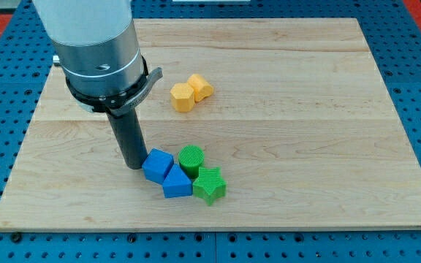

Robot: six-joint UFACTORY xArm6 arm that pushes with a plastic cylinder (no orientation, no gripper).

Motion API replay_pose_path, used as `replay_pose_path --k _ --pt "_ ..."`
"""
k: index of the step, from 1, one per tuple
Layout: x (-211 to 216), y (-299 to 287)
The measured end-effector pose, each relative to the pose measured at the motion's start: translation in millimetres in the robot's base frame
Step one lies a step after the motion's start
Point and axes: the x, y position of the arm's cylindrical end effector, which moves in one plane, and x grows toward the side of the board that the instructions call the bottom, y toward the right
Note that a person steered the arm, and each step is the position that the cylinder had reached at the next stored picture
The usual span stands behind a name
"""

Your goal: Move your arm closer to the yellow hexagon

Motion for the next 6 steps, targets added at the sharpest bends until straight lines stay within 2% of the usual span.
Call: replay_pose_path --k 3,6 --pt "-22 13" --pt "-103 90"
